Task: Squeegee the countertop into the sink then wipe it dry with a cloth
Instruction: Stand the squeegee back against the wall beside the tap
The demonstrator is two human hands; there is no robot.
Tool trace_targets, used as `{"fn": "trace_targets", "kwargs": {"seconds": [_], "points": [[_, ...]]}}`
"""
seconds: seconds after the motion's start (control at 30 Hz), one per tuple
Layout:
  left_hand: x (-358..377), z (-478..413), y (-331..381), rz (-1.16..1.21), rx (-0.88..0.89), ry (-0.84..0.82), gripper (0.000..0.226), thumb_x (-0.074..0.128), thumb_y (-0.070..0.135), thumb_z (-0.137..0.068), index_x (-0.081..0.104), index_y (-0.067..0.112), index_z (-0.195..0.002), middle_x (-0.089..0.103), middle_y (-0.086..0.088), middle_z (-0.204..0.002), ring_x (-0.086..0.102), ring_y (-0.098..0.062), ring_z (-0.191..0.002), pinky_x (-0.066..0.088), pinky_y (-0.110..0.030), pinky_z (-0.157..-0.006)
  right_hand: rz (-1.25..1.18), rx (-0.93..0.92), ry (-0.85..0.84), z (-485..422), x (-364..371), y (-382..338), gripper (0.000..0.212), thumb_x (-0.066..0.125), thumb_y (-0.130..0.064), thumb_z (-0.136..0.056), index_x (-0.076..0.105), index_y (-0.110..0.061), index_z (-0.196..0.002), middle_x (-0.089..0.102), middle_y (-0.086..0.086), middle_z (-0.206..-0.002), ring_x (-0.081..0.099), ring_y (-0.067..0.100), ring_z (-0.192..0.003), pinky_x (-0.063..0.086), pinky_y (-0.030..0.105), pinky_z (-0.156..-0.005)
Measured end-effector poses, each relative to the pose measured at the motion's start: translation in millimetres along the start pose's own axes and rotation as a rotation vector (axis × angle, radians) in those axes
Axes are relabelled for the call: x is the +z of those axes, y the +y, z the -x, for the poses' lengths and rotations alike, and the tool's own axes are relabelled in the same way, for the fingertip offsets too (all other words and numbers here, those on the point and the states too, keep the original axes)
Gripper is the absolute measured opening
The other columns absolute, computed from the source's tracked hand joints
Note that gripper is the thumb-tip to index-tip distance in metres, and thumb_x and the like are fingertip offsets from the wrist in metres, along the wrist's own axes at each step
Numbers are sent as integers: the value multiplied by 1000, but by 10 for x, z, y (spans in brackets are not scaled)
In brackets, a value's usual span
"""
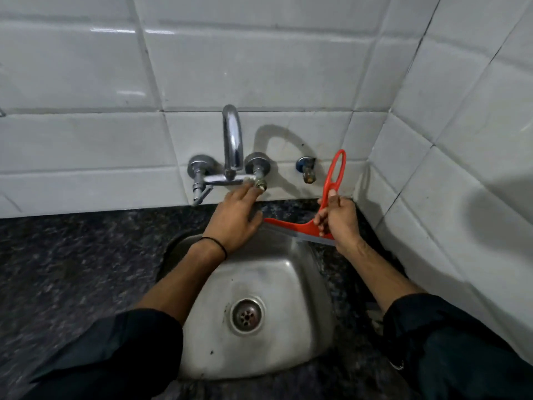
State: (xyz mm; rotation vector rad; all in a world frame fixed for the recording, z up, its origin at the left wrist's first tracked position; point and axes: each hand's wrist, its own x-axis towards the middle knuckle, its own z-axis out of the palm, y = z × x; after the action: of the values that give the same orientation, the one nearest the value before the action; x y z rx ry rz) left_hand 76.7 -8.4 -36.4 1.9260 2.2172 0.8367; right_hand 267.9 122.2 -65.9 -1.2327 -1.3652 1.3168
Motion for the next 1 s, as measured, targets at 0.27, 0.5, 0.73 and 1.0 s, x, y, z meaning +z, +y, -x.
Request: {"fn": "trace_targets", "kwargs": {"seconds": [0.27, 0.5, 0.73, 1.0], "points": [[416, -680, -157, -291, -209, -130, 93, 59, 50, -84, 4, 27, -155, -2, 2, -164, -2, -21, -151, 7, -52, -120, 244, 34, 13, -869, -110, 240, 51, 34, -41, -105, 60, -3, -82, 53, 11, -46, 40, 14, -26, 34, 21, -32], [622, -730, -259, -228, -255, -44, 99, 66, 49, -78, 7, 30, -155, 5, 6, -164, 1, -19, -151, 18, -53, -118, 326, 87, -5, -1261, -203, 448, 48, 34, -40, -105, 61, -4, -87, 53, 8, -50, 41, 7, -25, 33, 20, -34], [624, -750, -309, -187, -262, -70, 99, 68, 45, -77, 7, 32, -154, 5, 7, -164, 0, -20, -151, 25, -57, -115, 237, 61, -31, -1222, -256, 504, 46, 38, -45, -103, 53, -9, -79, 52, 8, -48, 42, 8, -27, 32, 20, -33], [703, -640, -246, -149, -263, 25, 87, 63, 34, -84, 13, 27, -155, 11, 0, -164, 4, -23, -151, 26, -59, -114, 204, -33, -22, -676, -771, 526, 24, 47, -26, -102, 52, -19, -80, 53, 6, -54, 39, 4, -31, 29, 16, -32]]}}
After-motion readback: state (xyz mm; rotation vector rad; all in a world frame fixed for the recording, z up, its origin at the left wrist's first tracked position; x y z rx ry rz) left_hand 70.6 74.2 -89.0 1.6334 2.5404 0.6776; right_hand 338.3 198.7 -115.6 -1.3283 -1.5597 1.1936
